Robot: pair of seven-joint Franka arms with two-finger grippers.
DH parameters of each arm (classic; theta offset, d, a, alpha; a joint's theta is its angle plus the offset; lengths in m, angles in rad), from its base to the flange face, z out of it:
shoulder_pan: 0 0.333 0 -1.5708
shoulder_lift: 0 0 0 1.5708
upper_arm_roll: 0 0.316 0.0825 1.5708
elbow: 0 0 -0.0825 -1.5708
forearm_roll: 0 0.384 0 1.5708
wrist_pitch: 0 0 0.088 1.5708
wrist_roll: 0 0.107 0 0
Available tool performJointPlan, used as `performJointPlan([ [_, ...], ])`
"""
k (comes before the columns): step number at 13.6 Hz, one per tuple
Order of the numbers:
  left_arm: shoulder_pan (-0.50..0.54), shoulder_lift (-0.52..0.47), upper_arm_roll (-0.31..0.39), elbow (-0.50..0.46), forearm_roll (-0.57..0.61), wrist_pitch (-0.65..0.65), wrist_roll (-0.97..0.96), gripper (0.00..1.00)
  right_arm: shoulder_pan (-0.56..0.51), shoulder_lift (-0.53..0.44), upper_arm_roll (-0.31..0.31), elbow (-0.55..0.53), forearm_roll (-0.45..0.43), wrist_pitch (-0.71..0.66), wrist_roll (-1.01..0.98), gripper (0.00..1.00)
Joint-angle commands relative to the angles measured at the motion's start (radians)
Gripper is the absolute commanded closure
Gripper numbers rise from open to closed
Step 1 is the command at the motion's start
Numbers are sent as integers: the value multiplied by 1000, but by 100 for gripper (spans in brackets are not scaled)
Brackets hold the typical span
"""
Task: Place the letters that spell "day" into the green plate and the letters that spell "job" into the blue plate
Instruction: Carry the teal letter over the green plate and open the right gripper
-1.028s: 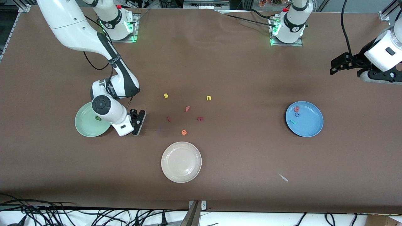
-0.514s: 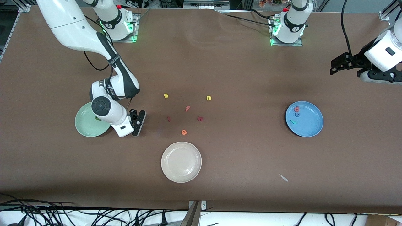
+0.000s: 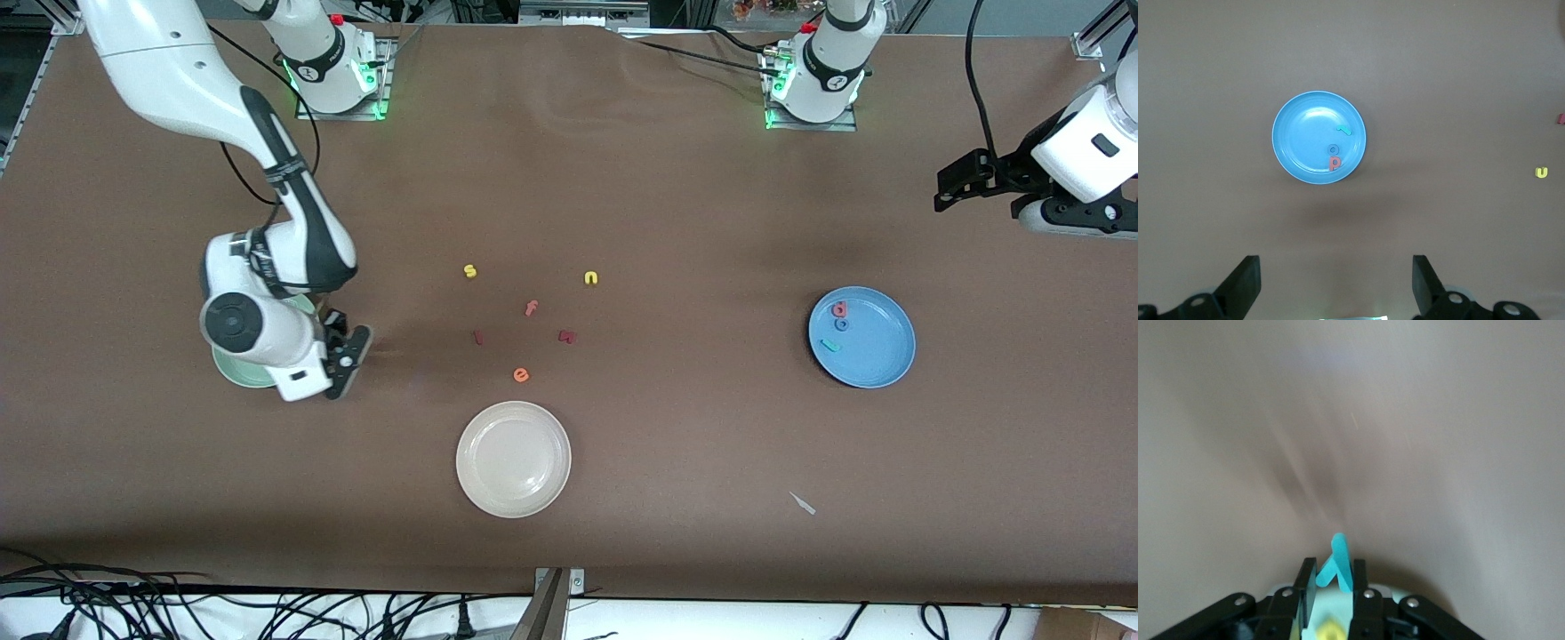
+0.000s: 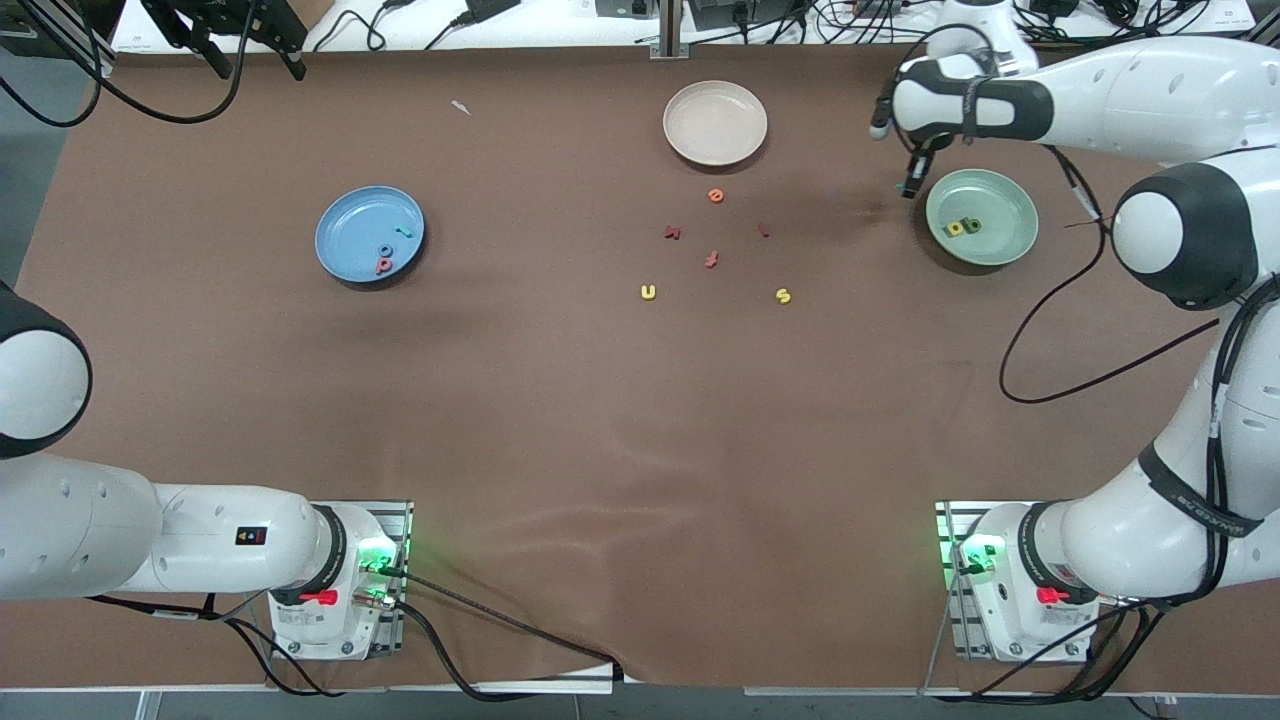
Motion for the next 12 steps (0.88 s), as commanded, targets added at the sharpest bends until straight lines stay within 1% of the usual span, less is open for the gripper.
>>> performJointPlan([
  [1,2,13,2,32,-12,-26,7,0,-2,-34,-71,-16,9,-61,29,100],
  [3,2,13,2,32,-12,-26,7,0,-2,-34,-113,-19,9,-76,29,100],
  [4,2,13,2,32,-12,-26,7,0,-7,-26,-124,-25,14,-76,36,90],
  [5,2,13,2,32,-12,-26,7,0,-26,-19,-125,-31,20,-76,49,55],
  [6,2,13,2,32,-12,-26,5,0,-36,-15,-125,-34,47,-76,81,1],
  [7,2,13,2,32,-12,-26,7,0,-39,-17,-125,-36,75,-81,95,0],
  [8,2,13,2,32,-12,-26,7,0,-40,-21,-125,-33,84,-94,122,0],
  [12,2,15,2,32,-12,-26,7,0,-28,-38,-115,-24,86,-119,283,0],
])
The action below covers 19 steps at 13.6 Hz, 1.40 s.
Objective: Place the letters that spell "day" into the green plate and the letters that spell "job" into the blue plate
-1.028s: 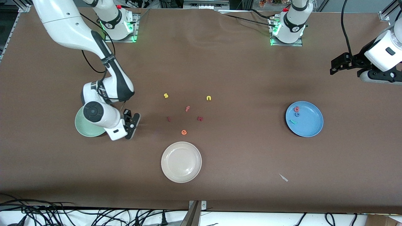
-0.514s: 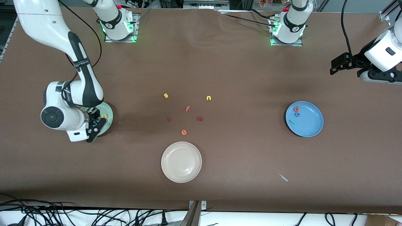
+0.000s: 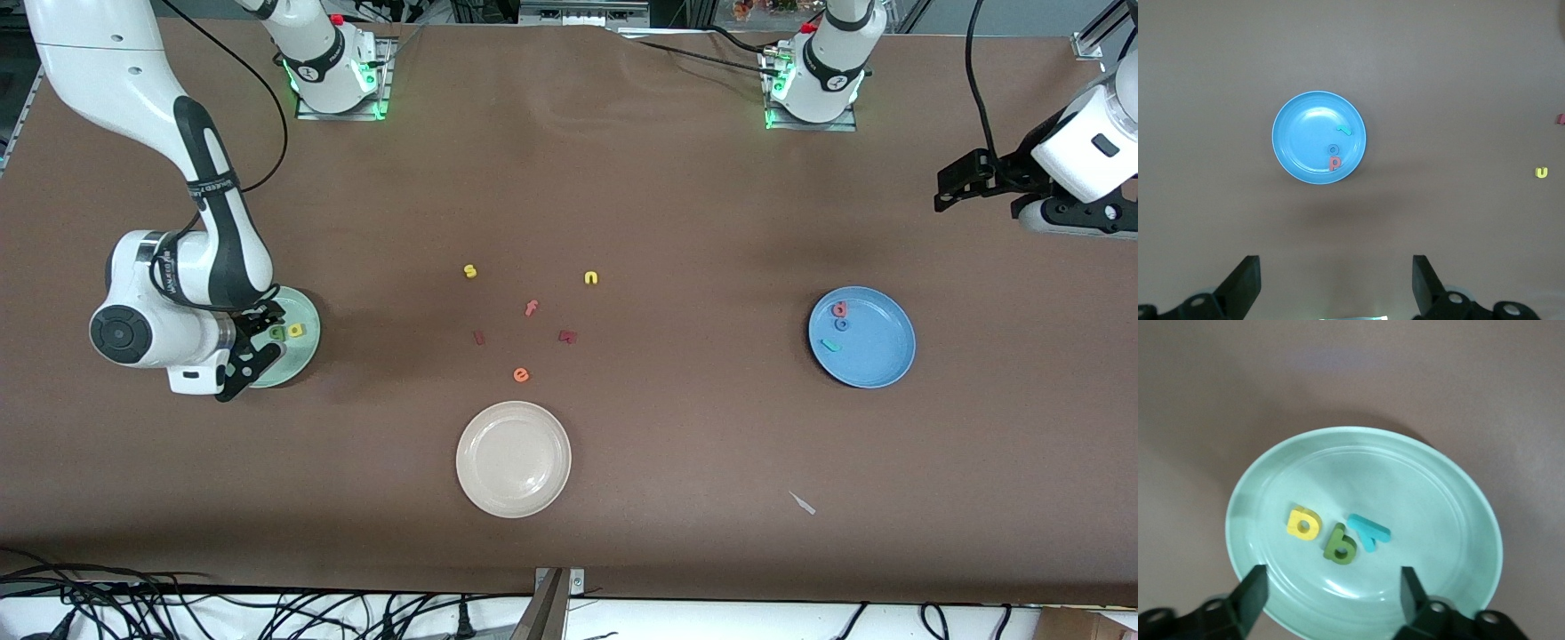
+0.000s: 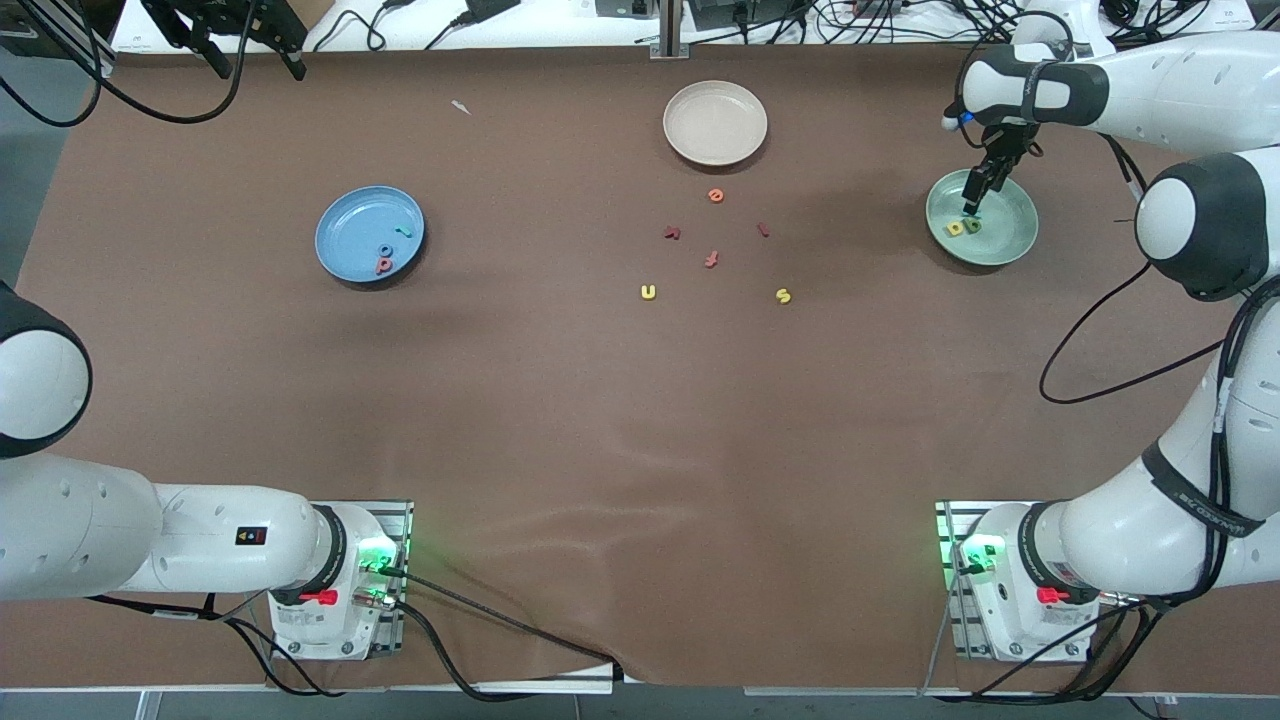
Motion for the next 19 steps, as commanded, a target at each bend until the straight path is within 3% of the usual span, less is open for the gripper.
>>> performJointPlan([
  [1,2,15,2,32,-12,-26,7,0,10,-31,22,1,11,-40,119,0],
  [4,2,13,2,32,-12,-26,7,0,16,-77,73,3,10,-99,311,0],
  [11,2,13,2,32,-12,-26,7,0,103,-160,81,52,8,-268,595,0],
  [16,2,13,3,32,-12,-26,7,0,149,-317,94,61,8,-385,839,0],
  [19,2,15,2,32,-12,-26,7,0,134,-412,111,64,7,-444,885,0],
])
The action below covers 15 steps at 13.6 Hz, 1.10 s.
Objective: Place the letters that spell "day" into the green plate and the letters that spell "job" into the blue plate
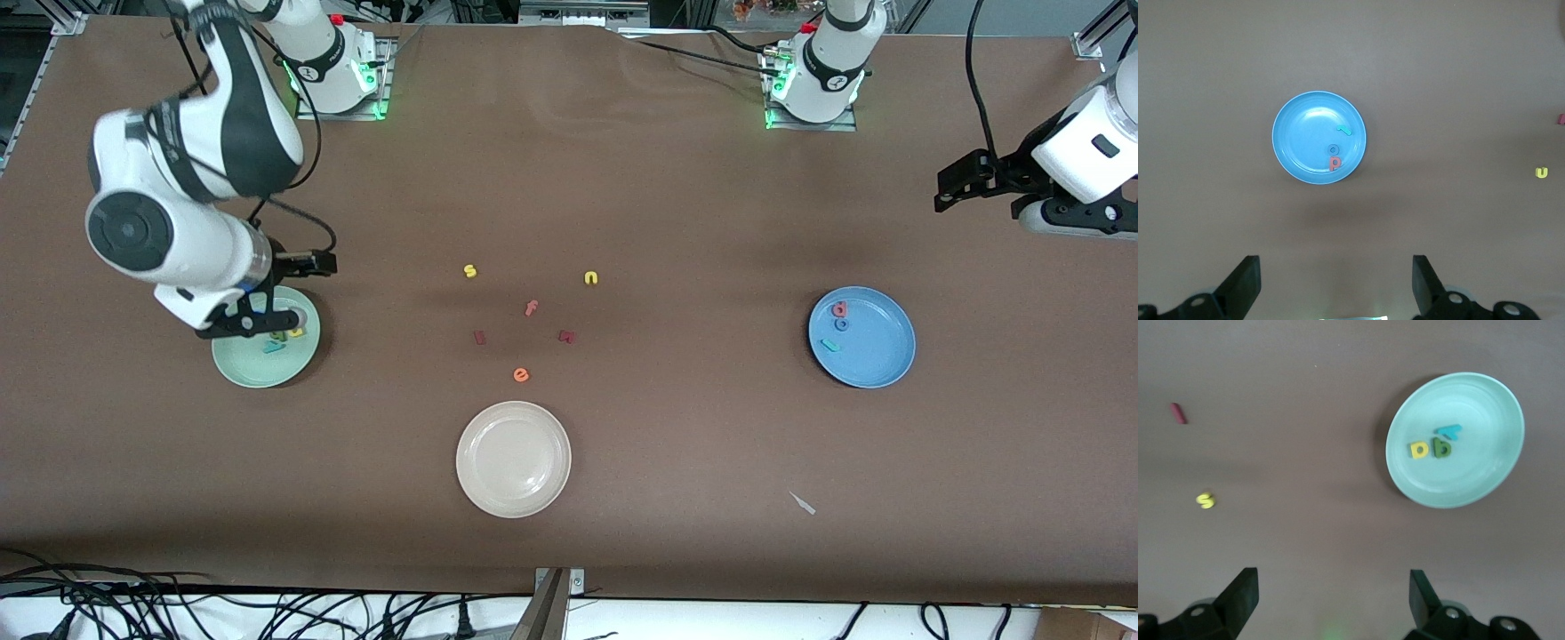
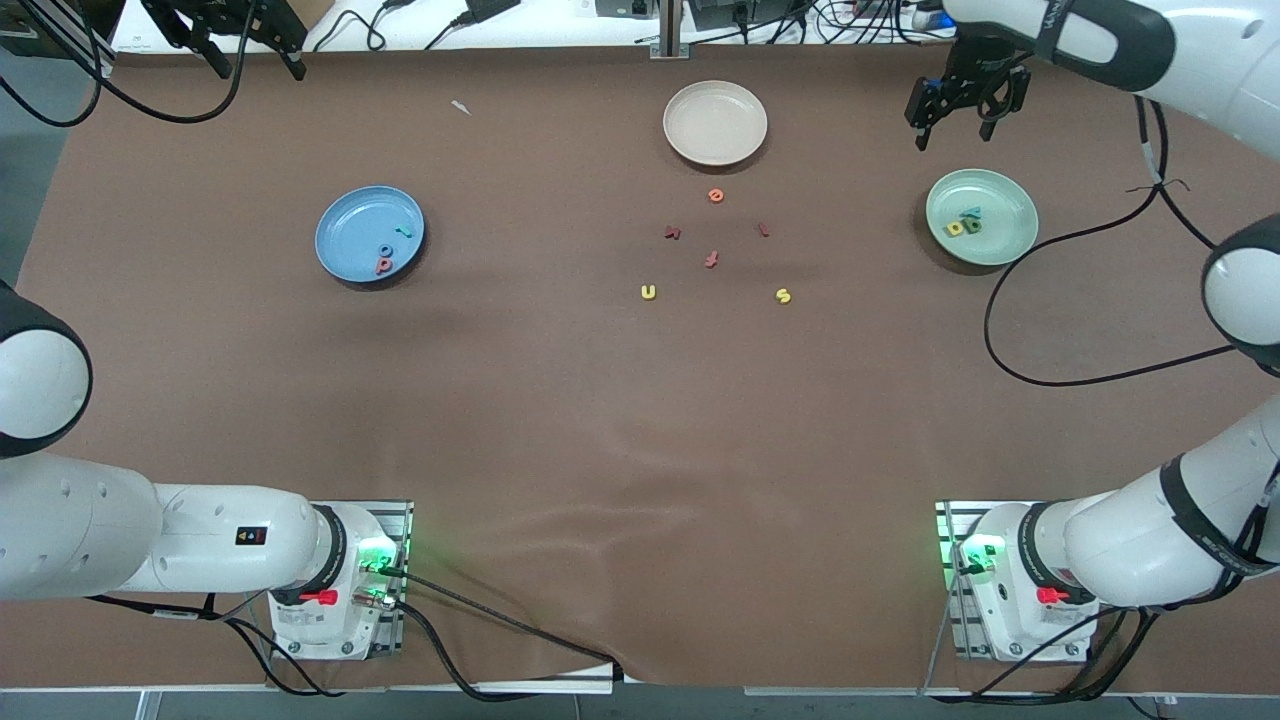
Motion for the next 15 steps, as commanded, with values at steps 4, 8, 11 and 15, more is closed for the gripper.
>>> performJointPlan([
  [4,2,12,1,31,-12,-26,7,0,-64,-138,5,60,1,-101,23,0],
  [8,2,13,1,31,-12,-26,5,0,-104,-177,0,74,5,-129,-13,0],
  [11,2,12,1,31,-12,-26,5,0,-126,-178,2,74,8,-120,-102,0],
  [15,2,12,1,31,-12,-29,4,0,-167,-198,3,68,7,-113,-132,0],
])
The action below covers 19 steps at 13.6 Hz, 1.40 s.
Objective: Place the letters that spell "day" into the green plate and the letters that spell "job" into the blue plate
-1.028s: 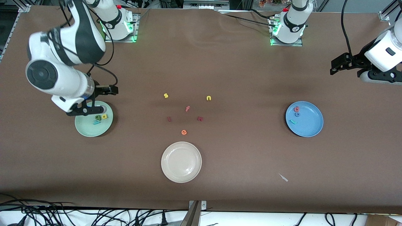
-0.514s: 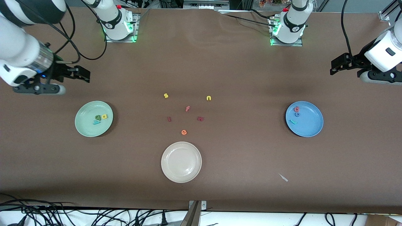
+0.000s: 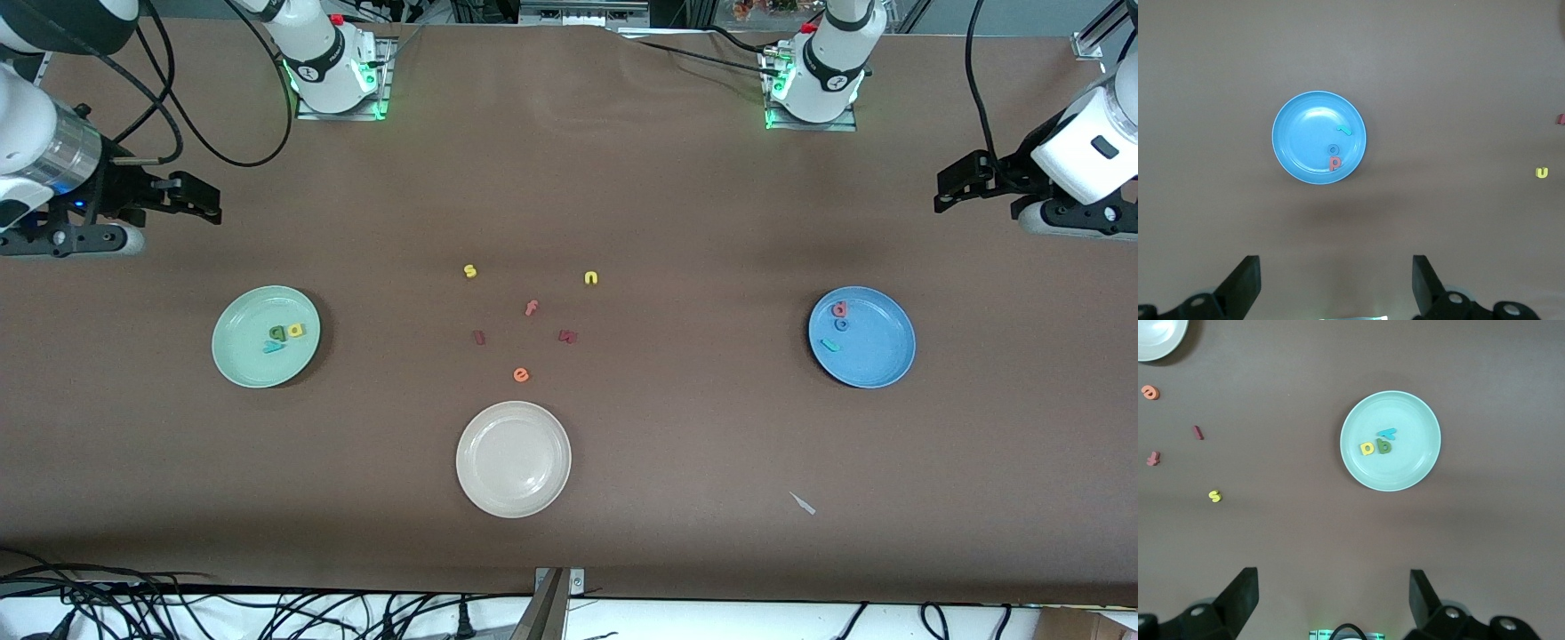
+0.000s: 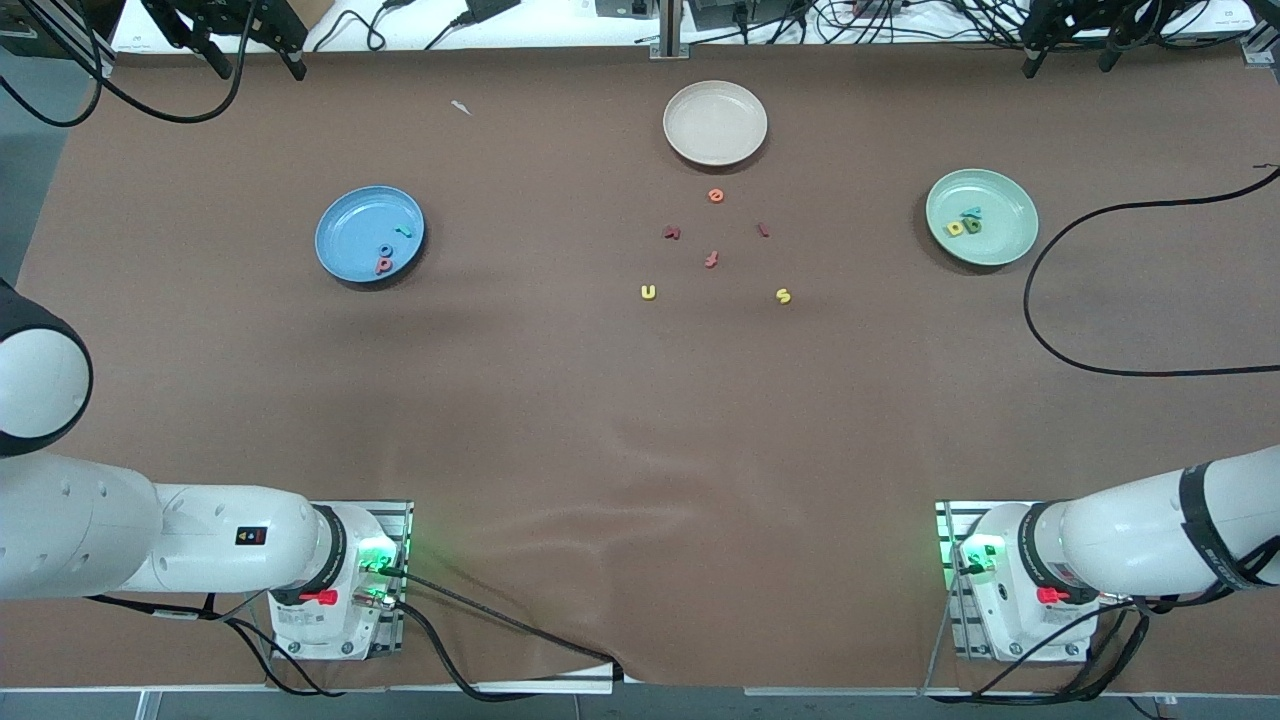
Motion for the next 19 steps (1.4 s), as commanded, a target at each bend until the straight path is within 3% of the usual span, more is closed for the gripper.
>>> performJointPlan([
  [1,2,10,3,30,-12,-38,4,0,-23,-20,10,-1,8,-4,-17,0],
  [19,-1,10,1,30,-12,-41,-3,0,-17,-8,35,5,-1,-16,5,0],
])
